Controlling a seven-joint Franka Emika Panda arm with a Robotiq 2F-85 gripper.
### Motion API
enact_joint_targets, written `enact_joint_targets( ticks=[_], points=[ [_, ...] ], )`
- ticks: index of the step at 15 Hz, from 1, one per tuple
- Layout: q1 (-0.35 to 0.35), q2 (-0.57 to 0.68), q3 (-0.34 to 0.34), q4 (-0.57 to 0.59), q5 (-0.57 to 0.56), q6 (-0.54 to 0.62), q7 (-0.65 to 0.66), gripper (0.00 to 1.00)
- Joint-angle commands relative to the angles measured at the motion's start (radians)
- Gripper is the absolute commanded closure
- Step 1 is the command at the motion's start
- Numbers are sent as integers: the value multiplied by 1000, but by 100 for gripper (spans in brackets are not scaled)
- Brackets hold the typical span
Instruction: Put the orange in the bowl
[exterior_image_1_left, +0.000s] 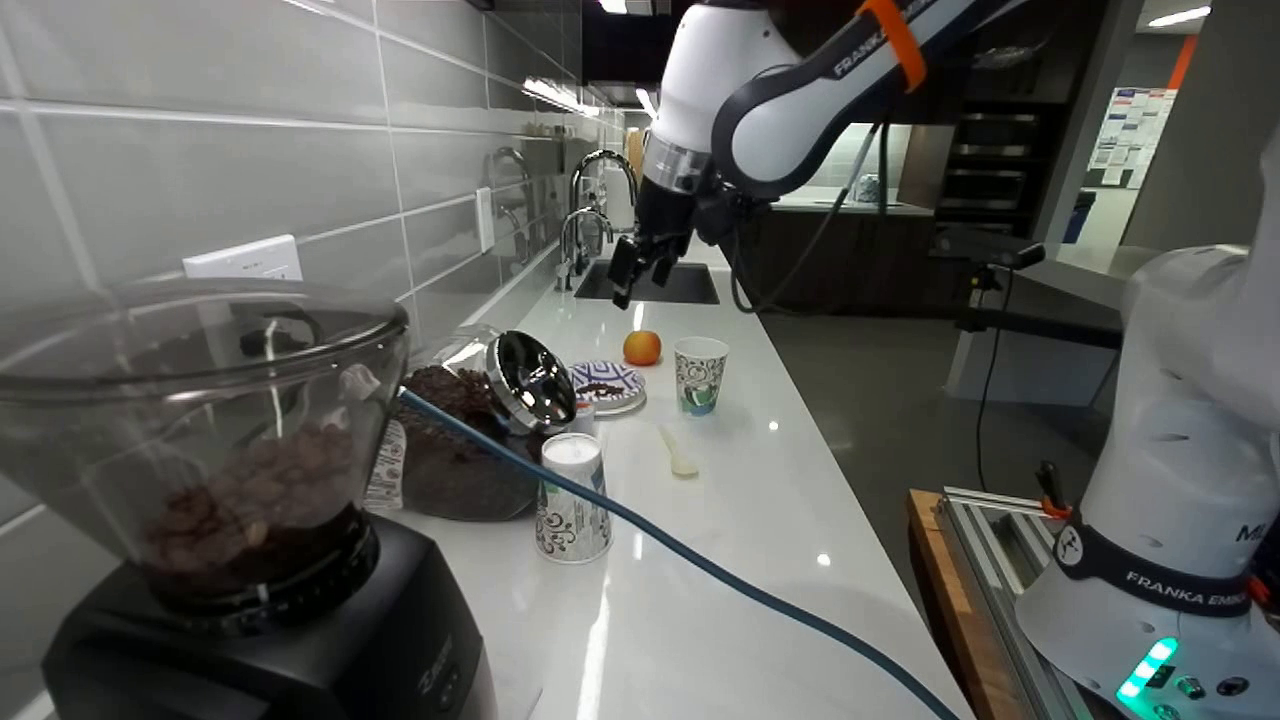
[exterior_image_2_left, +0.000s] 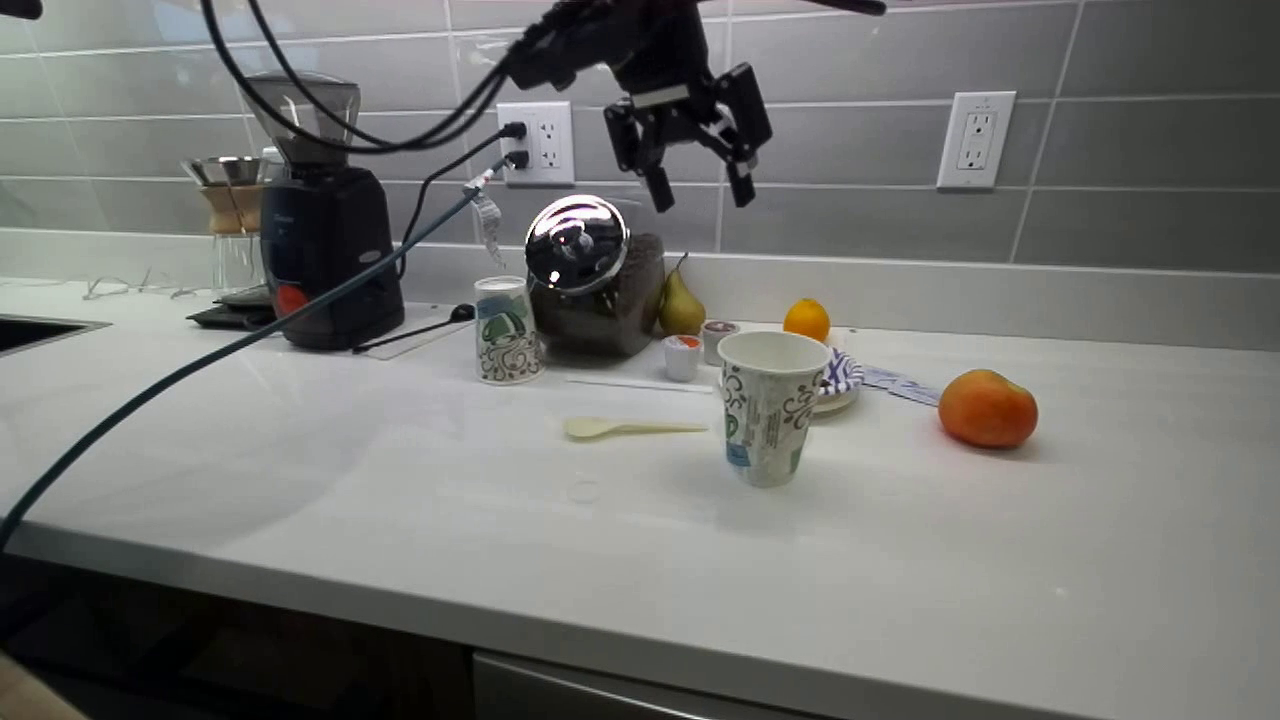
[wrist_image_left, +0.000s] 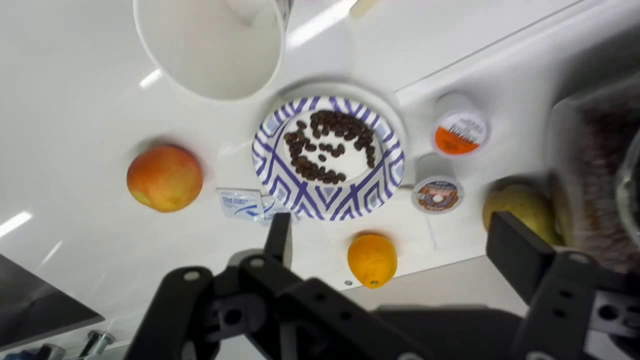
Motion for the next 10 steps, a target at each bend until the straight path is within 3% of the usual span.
enact_joint_targets(
  ticks=[1, 4, 5, 7, 10],
  points=[
    [27, -250, 55, -94, 240, -259, -113, 0],
    [41, -360, 65, -44, 409, -513, -146, 0],
    [7, -271, 94, -45, 328, -401, -114, 0],
    [13, -343, 93, -40, 380, -491, -129, 0],
    [13, -363, 92, -41, 389, -509, -134, 0]
  ],
)
